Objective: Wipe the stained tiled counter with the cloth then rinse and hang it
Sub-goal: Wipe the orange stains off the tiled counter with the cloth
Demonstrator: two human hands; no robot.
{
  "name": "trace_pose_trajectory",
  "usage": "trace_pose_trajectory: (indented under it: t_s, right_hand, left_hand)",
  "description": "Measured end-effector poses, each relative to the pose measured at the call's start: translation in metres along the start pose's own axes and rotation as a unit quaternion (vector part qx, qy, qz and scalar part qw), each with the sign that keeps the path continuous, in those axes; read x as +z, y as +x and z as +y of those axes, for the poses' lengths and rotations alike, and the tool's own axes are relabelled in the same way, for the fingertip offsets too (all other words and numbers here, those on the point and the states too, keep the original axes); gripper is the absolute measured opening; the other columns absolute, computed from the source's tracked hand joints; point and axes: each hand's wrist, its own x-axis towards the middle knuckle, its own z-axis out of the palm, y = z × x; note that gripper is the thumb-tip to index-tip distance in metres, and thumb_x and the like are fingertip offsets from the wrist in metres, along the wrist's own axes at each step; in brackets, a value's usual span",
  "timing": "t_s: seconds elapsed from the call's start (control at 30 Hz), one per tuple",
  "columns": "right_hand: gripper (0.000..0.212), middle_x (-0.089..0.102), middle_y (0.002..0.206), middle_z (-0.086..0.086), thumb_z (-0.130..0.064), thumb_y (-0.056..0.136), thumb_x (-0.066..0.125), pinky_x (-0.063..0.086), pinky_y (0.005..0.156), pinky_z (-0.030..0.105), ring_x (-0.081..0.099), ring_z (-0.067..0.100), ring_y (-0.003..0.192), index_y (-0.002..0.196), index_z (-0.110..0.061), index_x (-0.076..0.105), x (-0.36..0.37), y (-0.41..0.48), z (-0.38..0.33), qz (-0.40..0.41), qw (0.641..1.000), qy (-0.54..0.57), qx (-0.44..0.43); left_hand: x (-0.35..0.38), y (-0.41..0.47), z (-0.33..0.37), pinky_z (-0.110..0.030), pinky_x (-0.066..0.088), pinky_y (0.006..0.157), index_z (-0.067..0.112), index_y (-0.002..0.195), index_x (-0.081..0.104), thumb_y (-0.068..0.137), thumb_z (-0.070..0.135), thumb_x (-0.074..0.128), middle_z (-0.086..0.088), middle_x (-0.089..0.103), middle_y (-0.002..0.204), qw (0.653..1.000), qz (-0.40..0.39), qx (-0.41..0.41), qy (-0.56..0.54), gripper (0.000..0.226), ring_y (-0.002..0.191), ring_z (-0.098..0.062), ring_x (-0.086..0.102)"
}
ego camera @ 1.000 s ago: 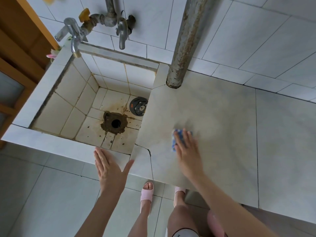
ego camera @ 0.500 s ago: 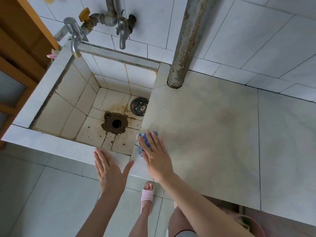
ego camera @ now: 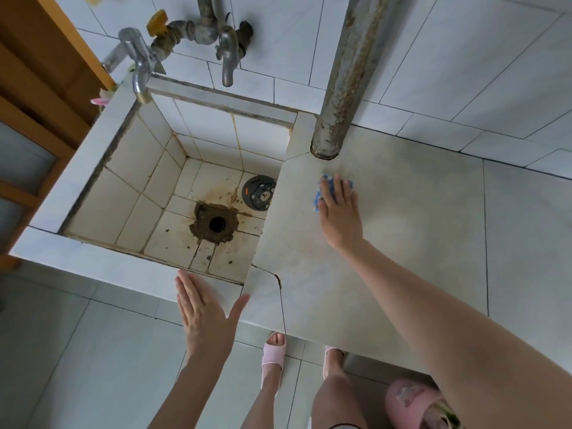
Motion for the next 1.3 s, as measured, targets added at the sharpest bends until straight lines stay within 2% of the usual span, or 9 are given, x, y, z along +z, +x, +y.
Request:
trace_pose_trajectory:
  t_s: [0.2,0.5,0.57,0.7,0.77,0.93,1.03,1.13,1.3]
  right_hand:
    - [0.055,0.011,0.158,0.007,-0.036,0.097,0.007,-0.008,0.114,0.033,0.000,0.026,0.145,0.150,-0.023,0.015,0.015,-0.049,-0.051,-0.034,0.979,0.014,-0.201]
    - [0.050,0.006,0.159,0.003,-0.034,0.104,0.020,0.007,0.118,0.037,0.002,0.020,0.146,0.151,-0.023,0.007,0.017,-0.101,-0.019,-0.044,0.885,-0.090,-0.454]
    - [0.050,0.006,0.159,0.002,-0.037,0.103,0.016,0.006,0.117,0.036,0.003,0.020,0.146,0.151,-0.024,0.007,0.017,-0.079,-0.016,-0.054,0.887,-0.100,-0.447]
    - [0.051,0.007,0.157,0.002,-0.038,0.101,0.000,-0.003,0.118,0.034,0.004,0.022,0.145,0.150,-0.025,0.007,0.001,-0.014,-0.024,-0.027,0.944,-0.066,-0.322]
    - [0.049,-0.013,0.157,0.002,-0.036,0.100,0.002,-0.015,0.114,0.032,-0.014,0.020,0.144,0.148,-0.027,-0.009,-0.009,0.019,-0.026,-0.060,0.957,-0.083,-0.272]
    - [0.053,-0.014,0.157,0.010,-0.026,0.102,0.013,-0.007,0.117,0.040,-0.016,0.028,0.144,0.148,-0.019,-0.013,-0.016,0.064,-0.026,-0.055,0.965,-0.123,-0.227]
    - [0.056,-0.014,0.157,0.011,-0.022,0.102,0.017,-0.005,0.117,0.043,-0.016,0.030,0.144,0.148,-0.016,-0.013,-0.015,0.072,-0.025,-0.056,0.969,-0.135,-0.198]
    - [0.057,-0.007,0.158,0.013,-0.029,0.094,0.000,-0.006,0.116,0.043,-0.011,0.032,0.144,0.150,-0.017,-0.003,-0.009,0.063,-0.030,-0.043,0.979,-0.100,-0.171]
    - [0.059,0.004,0.158,0.006,-0.036,0.092,-0.001,-0.011,0.114,0.032,-0.004,0.025,0.146,0.150,-0.024,0.007,0.004,-0.004,-0.038,-0.056,0.980,-0.008,-0.192]
  left_hand:
    - [0.000,-0.001,0.000,-0.045,0.012,0.112,-0.009,0.141,0.011,0.071,0.076,0.021,-0.028,0.009,0.150,1.000,0.001,-0.003,0.002,0.111,0.140,-0.040,0.010]
    - [0.001,-0.001,0.001,-0.045,0.011,0.112,-0.009,0.142,0.008,0.071,0.076,0.020,-0.026,0.007,0.151,1.000,0.002,-0.006,0.000,0.111,0.141,-0.038,0.007]
    - [0.001,-0.001,0.000,-0.045,0.011,0.112,-0.008,0.142,0.007,0.072,0.076,0.020,-0.026,0.006,0.151,1.000,0.001,-0.005,-0.001,0.110,0.141,-0.037,0.006]
    - [0.001,0.000,-0.001,-0.046,0.014,0.111,-0.008,0.141,0.010,0.074,0.074,0.022,-0.027,0.008,0.151,1.000,0.000,0.001,0.017,0.107,0.140,-0.039,0.009]
    - [0.002,0.000,-0.002,-0.046,0.013,0.111,-0.008,0.142,0.010,0.074,0.074,0.022,-0.027,0.008,0.151,1.000,0.001,0.002,0.020,0.108,0.140,-0.039,0.008]
    - [0.003,-0.001,-0.002,-0.045,0.012,0.111,-0.008,0.142,0.009,0.074,0.075,0.022,-0.026,0.007,0.151,1.000,0.009,0.006,0.018,0.108,0.140,-0.038,0.007]
    - [0.002,-0.001,-0.002,-0.045,0.013,0.111,-0.008,0.142,0.009,0.074,0.075,0.023,-0.026,0.008,0.151,1.000,0.014,0.008,0.017,0.107,0.140,-0.037,0.007]
    - [0.002,-0.001,-0.002,-0.045,0.015,0.111,-0.008,0.142,0.011,0.076,0.073,0.024,-0.027,0.011,0.150,1.000,0.016,0.004,0.009,0.105,0.140,-0.037,0.009]
    - [-0.003,0.003,0.004,-0.046,0.014,0.112,-0.005,0.142,0.009,0.087,0.058,0.019,-0.023,0.009,0.152,0.999,0.026,0.027,-0.026,0.085,0.140,-0.032,0.007]
